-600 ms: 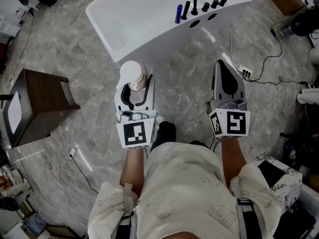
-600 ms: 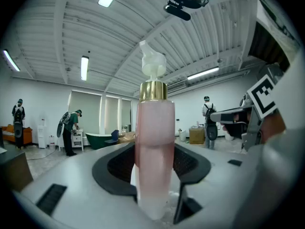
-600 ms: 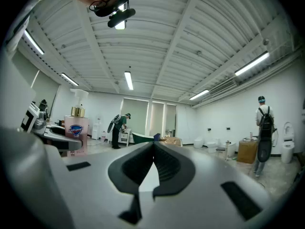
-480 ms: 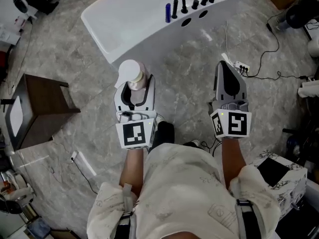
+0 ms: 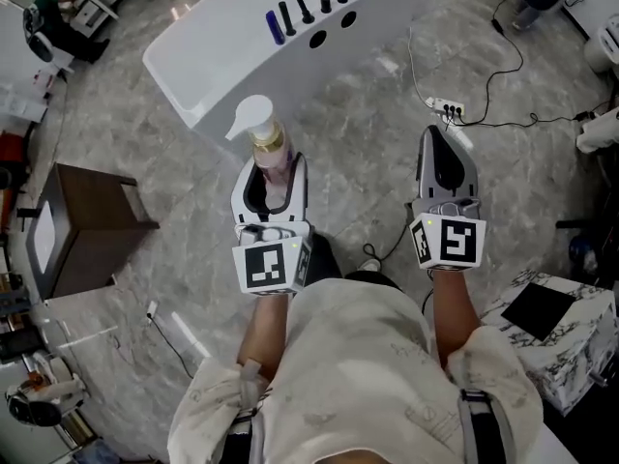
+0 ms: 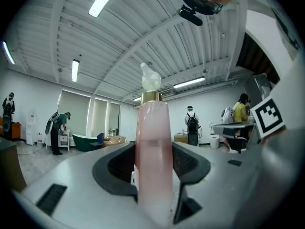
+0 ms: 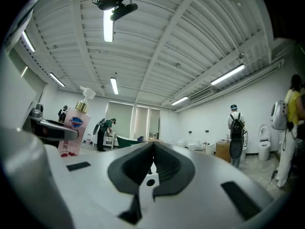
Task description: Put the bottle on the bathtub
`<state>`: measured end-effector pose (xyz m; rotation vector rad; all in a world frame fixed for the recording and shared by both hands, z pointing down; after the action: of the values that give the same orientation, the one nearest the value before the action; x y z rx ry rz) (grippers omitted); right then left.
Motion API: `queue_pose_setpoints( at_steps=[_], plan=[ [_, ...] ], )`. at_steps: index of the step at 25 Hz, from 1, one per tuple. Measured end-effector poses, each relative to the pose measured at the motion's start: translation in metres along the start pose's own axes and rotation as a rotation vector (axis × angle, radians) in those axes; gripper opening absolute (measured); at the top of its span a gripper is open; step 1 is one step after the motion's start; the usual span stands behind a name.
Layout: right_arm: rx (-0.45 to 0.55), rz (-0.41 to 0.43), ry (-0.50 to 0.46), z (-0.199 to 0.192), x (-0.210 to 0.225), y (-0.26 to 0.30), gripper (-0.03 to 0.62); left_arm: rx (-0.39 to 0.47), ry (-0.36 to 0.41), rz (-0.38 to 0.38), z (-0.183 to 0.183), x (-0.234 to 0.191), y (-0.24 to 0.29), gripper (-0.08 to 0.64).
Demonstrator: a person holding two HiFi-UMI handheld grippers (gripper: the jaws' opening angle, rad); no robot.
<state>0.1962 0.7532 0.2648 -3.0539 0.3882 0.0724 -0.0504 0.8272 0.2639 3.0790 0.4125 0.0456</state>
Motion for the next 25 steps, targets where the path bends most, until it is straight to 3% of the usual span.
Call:
queue_pose_setpoints(
  at_steps=[12, 20, 25],
  plan=[
    [0.008, -0.120, 0.054, -0.009, 0.082, -0.036, -0.011, 0.000, 0.014, -0.127, 0.006, 0.074, 0.041, 0.221],
    [-0.021, -0.147, 0.021, -0.016, 0.078, 0.027, -0.011, 0.014, 0.003, -0.177, 0.002, 0.041, 0.106, 0.221],
    [-0.028, -0.147, 0.000, -0.009, 0.053, 0.092, -0.011, 0.007, -0.010, -0.182, 0.002, -0.009, 0.146, 0.221]
  ],
)
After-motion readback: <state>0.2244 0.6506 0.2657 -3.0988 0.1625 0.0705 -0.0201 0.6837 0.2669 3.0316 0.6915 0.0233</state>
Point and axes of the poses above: the fingertips, and each gripper's own axes: y forward along the fingers, x to its right, z out of its top, the point moved 7 cm from there along -y, backward along the fingers, and after that the axes turned 11 degrees about -z, right-handed, at the moved point
